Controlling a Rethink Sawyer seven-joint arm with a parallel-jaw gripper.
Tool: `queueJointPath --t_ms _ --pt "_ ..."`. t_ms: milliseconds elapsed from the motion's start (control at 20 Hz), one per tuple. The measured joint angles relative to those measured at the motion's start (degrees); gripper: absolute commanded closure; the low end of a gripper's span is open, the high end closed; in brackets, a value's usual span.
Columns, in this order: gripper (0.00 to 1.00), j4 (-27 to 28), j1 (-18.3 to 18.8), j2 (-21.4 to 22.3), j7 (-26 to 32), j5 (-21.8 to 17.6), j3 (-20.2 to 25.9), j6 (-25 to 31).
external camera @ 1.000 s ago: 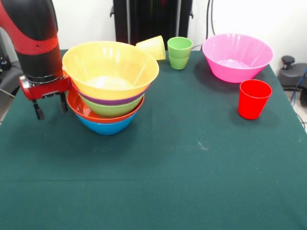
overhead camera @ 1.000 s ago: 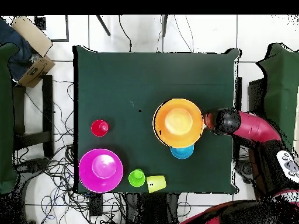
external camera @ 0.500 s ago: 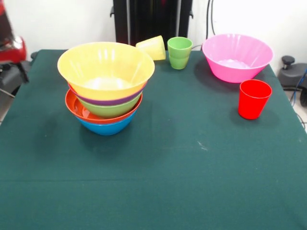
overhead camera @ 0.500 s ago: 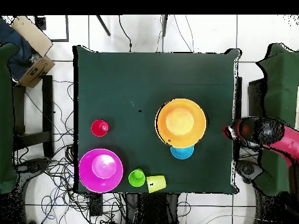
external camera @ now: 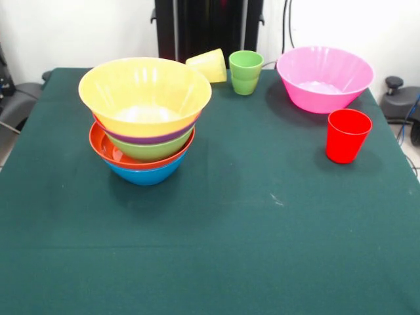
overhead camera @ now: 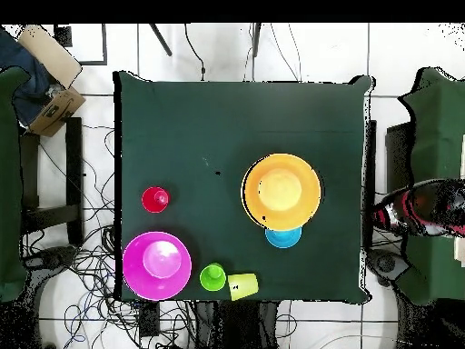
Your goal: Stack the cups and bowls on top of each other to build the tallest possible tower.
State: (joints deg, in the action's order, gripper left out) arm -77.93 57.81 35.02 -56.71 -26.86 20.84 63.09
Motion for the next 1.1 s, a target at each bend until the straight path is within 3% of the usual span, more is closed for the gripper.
queueJointPath --t_ms 400,1100 --pt "0.0 0.0 -5.3 5.1 0.0 0.0 0.0 3.0" --pt "0.0 0.1 -12.8 8.3 -0.1 1.9 -0.4 4.6"
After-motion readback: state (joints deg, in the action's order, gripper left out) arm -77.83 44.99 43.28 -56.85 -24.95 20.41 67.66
